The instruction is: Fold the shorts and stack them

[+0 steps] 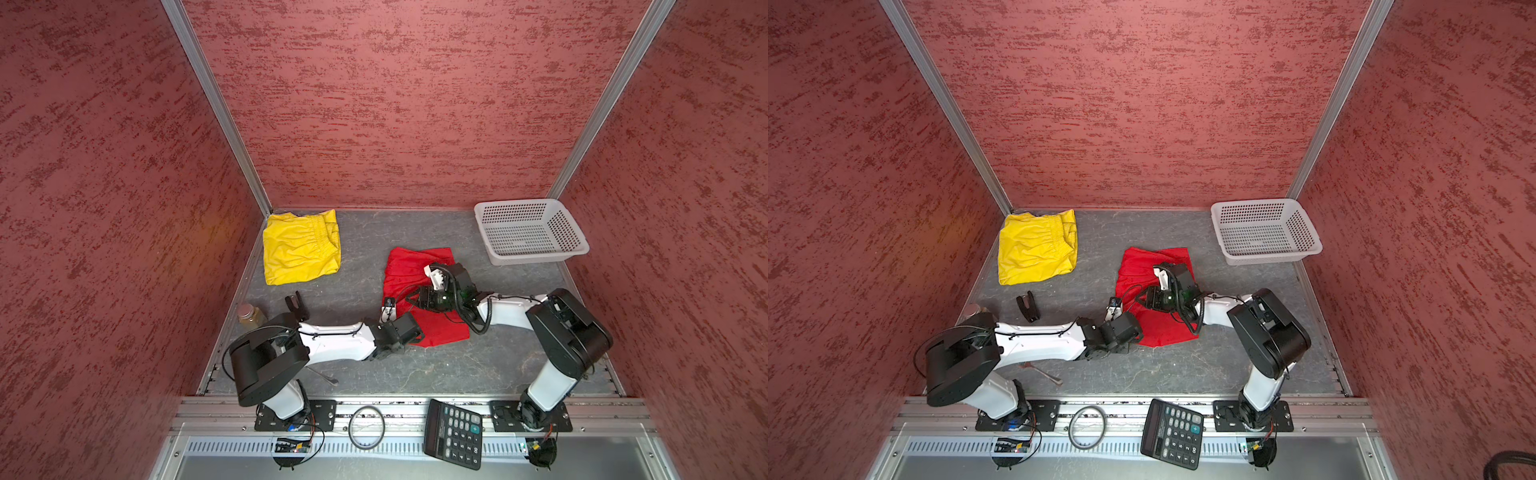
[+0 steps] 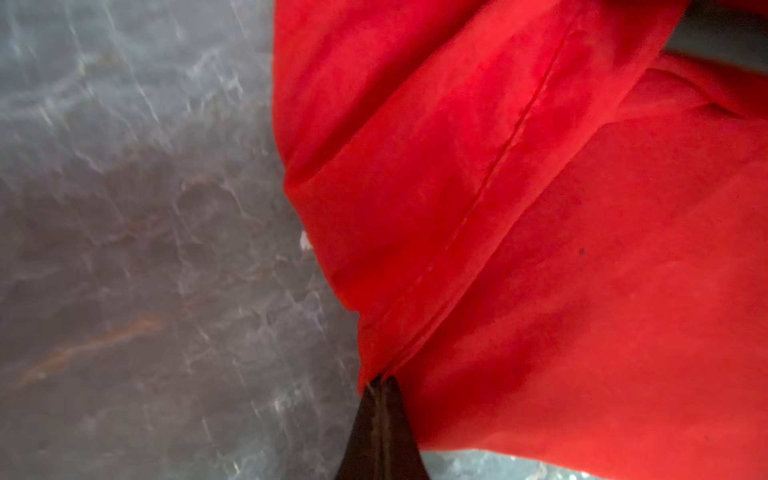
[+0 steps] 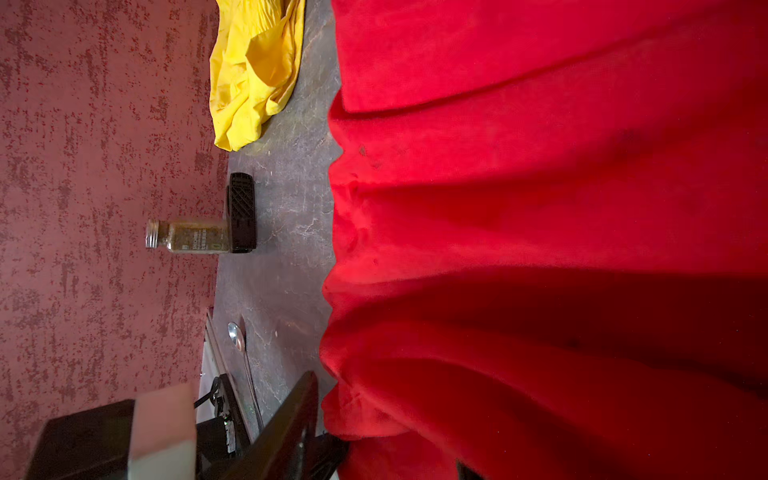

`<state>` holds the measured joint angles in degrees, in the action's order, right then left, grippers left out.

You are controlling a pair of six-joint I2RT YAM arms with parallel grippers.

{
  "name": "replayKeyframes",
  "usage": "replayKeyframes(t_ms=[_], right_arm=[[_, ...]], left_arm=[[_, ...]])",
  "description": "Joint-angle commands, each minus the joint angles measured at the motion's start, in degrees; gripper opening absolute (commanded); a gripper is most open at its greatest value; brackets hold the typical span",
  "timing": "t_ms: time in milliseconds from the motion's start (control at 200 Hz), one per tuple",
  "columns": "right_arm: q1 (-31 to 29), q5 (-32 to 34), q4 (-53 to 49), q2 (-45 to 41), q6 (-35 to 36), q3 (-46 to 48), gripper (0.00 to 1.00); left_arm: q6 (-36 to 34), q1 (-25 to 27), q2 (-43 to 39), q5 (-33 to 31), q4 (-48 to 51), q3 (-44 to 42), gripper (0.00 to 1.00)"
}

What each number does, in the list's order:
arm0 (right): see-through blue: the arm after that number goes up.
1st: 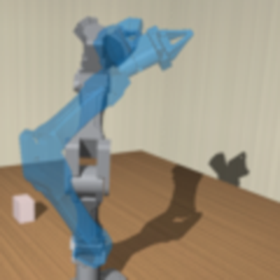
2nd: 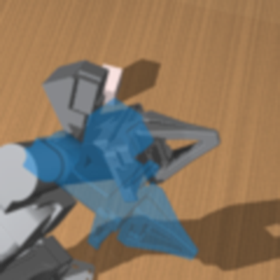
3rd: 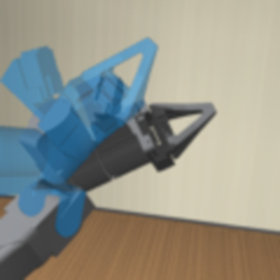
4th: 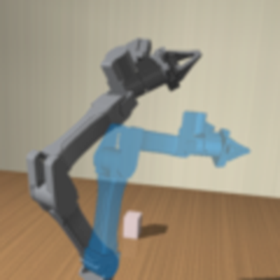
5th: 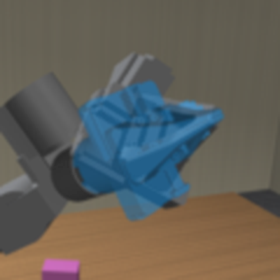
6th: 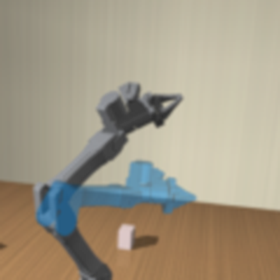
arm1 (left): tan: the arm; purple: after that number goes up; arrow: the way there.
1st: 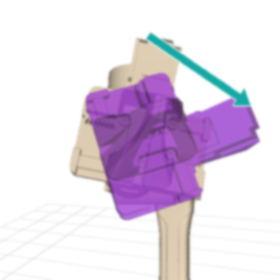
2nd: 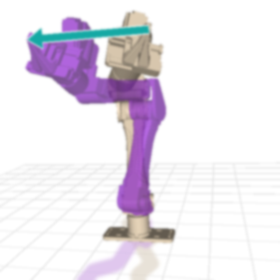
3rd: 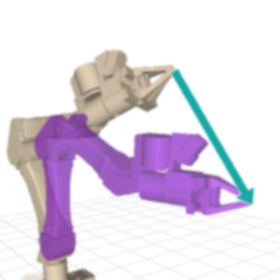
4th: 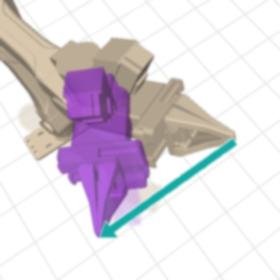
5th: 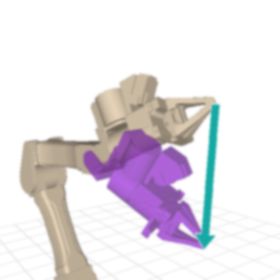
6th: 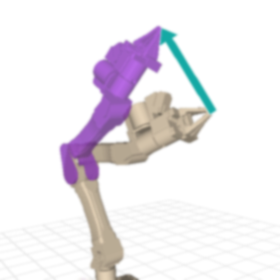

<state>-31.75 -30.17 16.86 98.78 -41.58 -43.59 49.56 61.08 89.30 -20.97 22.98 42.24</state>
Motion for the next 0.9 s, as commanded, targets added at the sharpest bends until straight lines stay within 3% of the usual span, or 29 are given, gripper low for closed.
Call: replayKeyframes(t_ms=[0, 120, 205, 331, 621, 706, 897], right_arm=[[0.8, 1.2, 0.3, 1.3, -0.3, -0.9, 0.52], [0.8, 0.4, 2.2, -0.3, -2.3, 2.2, 0.51], [0.8, -0.4, 3.1, -3.0, -3.9, 5.3, 0.40], [0.7, 0.5, 1.0, -9.5, -4.7, 10.2, 0.43], [4.4, 19.1, -31.3, -32.5, 7.4, 9.0, 0.59], [7.8, 20.8, -35.2, -32.2, 8.8, 8.3, 0.59], [9.1, 15.3, -30.9, -24.8, 7.4, 7.0, 0.59]], left_arm=[[3.9, -0.4, -2.7, 4.8, -4.0, -4.6, 0.00], [4.9, -2.3, -4.6, 7.5, -7.2, -8.2, 0.00], [5.1, -3.6, -4.5, 8.9, -8.6, -9.1, 0.00], [5.2, -4.8, -3.4, 10.4, -9.4, -9.3, 0.00], [5.2, -6.4, -3.4, 12.2, -9.8, -9.7, 0.00], [5.3, -6.6, -4.5, 12.3, -10.0, -10.3, 0.00], [5.9, -6.8, -4.6, 13.1, -10.2, -10.7, 0.00]])
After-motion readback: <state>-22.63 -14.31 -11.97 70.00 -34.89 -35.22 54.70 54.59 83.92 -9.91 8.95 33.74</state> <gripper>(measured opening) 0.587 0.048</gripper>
